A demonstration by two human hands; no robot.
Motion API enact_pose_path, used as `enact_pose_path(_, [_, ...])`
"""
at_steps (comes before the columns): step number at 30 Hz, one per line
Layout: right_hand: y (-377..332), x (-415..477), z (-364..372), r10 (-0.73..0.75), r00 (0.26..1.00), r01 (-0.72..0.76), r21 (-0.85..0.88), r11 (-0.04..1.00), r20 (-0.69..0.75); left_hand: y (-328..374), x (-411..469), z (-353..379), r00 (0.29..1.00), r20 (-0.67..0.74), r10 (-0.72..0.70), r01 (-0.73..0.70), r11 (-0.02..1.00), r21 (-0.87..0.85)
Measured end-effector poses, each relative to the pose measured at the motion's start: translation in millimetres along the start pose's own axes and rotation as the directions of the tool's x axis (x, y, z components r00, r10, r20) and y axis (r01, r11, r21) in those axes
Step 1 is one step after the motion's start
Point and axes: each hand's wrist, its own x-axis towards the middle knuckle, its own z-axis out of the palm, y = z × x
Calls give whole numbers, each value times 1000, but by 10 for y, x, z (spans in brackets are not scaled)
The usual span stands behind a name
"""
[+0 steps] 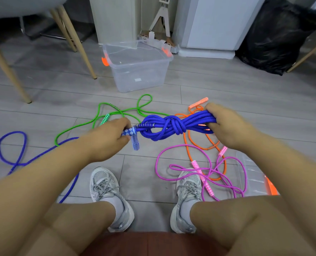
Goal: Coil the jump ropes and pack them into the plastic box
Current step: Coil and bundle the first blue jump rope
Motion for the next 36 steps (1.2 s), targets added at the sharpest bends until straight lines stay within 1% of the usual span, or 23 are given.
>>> enact_pose_path(2, [-10,19,12,15,1000,-15,4,1000,-22,68,-14,3,1000,-27,14,-14,1000,9])
enact_pose_path(6, [-12,15,16,21,1000,-22,-30,999,-5,97,-9,-11,995,-99,13,-3,995,104])
enact_pose_path(8, [4,0,30,-6,1000,6,-65,998,4,37,-9,0,996,-82,22,-16,997,73])
enact_pose_path(10, [32,-22,34,-17,1000,18,-64,998,19,-28,-34,5,996,-71,46,-46,999,7])
enact_pose_path(11, [53,-34,21,-10,999,12,-59,998,31,-54,-54,-4,995,-81,64,-64,998,1])
enact_pose_path(14, [111,-66,-54,-11,998,14,-58,998,55,-112,-126,-53,989,-124,81,-74,995,62])
enact_pose_path(18, [100,-74,-86,5,1000,-6,-85,996,-19,-70,-110,-14,988,-134,81,-63,989,131])
enact_pose_path(20, [69,-50,-71,-7,999,4,-65,998,-37,-34,-69,51,993,-95,73,-62,992,113])
enact_pose_path(23, [70,-44,-69,-14,1000,13,-65,998,-9,-59,-63,67,995,-47,90,-88,995,40])
enact_pose_path(25, [90,-46,-66,-27,1000,28,-92,995,13,-121,-77,25,989,-78,125,-127,991,-27])
enact_pose_path(27, [98,-52,-73,-33,999,33,-90,995,7,-160,-81,-14,987,-101,122,-129,990,-62])
enact_pose_path(30, [83,-67,-108,-15,1000,14,-27,1000,-16,-177,-64,2,989,-85,117,-123,990,-66])
enact_pose_path(33, [60,-80,-140,-9,1000,9,1,1000,-5,-191,-58,-9,994,-78,82,-90,990,-106])
enact_pose_path(36, [14,-73,-147,-27,1000,26,43,999,13,-209,-21,-22,989,-84,125,-131,990,-60])
